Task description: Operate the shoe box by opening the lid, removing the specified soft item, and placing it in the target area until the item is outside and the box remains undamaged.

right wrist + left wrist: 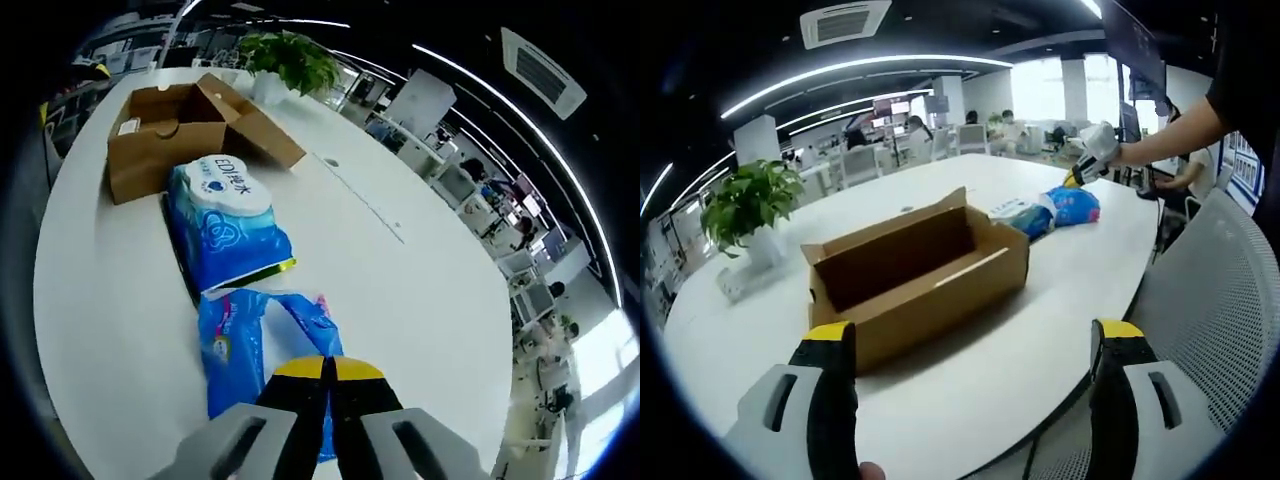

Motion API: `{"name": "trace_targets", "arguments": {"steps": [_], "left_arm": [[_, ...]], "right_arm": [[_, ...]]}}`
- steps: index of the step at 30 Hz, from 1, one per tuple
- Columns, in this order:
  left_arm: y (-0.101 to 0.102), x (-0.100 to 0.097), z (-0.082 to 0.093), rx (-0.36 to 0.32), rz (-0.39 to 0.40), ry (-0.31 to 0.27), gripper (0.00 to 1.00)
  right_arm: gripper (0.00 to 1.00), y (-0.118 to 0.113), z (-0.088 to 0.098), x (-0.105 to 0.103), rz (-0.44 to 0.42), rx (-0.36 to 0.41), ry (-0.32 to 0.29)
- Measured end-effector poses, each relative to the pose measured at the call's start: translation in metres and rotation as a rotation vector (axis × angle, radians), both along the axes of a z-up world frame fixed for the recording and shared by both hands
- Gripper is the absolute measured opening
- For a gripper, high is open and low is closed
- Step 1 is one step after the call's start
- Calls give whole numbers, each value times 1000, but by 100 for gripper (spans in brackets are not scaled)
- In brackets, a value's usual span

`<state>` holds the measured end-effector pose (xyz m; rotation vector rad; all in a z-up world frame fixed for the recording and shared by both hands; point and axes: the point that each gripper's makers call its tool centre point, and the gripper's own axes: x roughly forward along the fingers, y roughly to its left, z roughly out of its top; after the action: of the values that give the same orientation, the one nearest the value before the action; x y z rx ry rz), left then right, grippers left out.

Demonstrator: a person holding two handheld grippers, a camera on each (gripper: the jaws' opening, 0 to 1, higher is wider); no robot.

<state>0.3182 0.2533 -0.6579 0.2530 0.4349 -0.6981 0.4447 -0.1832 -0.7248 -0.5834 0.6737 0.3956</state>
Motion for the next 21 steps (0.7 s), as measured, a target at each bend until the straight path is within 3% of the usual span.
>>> {"name": "trace_targets", "arguments": {"steps": [7, 12, 15, 21], "left_arm": [[0, 0, 0, -2, 0, 2, 97], [-2, -1, -2, 5, -10, 7, 97], [-2, -2, -2, 3, -12, 11, 97], [-3, -2, -2, 1, -12, 15, 98]], "right_arm": [[4, -4, 1, -5, -50, 25, 2], [16, -12, 8, -12, -108, 46, -4], [24, -12, 10, -19, -150, 106, 15], [42, -16, 13, -33, -208, 154, 14]]}}
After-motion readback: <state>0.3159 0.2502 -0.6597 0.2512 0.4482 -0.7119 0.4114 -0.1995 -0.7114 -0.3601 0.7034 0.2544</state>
